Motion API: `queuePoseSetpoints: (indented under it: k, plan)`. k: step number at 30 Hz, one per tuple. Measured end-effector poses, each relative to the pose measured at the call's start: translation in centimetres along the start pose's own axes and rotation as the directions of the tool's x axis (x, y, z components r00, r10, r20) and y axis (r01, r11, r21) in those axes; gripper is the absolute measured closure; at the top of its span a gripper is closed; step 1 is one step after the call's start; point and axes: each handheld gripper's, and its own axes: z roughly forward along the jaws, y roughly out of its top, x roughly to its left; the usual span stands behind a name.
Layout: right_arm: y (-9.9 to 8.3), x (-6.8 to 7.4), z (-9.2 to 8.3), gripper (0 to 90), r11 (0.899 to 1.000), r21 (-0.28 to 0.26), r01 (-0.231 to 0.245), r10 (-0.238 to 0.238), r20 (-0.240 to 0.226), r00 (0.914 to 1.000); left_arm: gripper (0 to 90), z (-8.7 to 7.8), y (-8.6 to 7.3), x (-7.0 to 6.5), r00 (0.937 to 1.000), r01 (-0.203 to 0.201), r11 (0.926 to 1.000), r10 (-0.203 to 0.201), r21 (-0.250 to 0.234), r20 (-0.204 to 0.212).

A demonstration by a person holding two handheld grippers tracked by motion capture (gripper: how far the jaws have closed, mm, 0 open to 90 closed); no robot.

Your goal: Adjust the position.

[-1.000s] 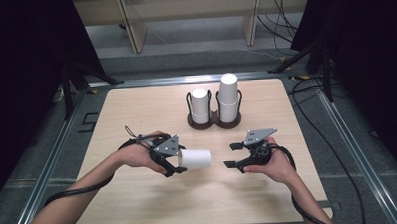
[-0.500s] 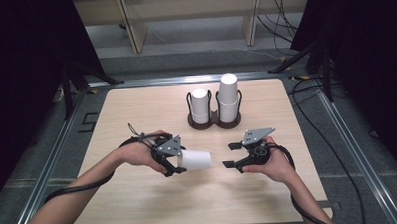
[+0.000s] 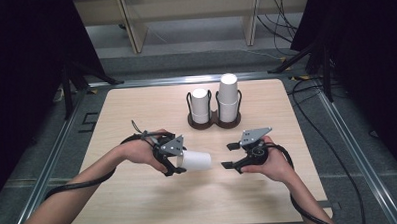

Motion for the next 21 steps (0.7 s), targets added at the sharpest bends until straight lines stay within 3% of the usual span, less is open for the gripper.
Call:
queuePoseSetpoints:
  k: [8, 10, 21]
  plan:
    - [0.25, -0.03, 0.45, 24.8, 0.999, 0.004, 0.04, -0.039, -0.019, 0.999, 30.4, -0.16, 0.18, 0.04, 0.9999, -0.009, 0.9996, 0.009, 0.027, 0.007]
    - [0.31, 0.13, 0.57, 24.7, 1.0, 0.002, 0.025, -0.025, -0.033, 0.9992, 30.3, -0.2, 0.25, 0.09, 0.9999, -0.013, 0.9993, 0.013, 0.035, 0.008]
    - [0.97, 0.3, 0.8, 24.9, 0.998, 0.023, 0.066, -0.065, -0.053, 0.9965, 30.5, -0.42, 0.61, 0.42, 0.9997, -0.021, 0.9981, 0.02, 0.058, 0.014]
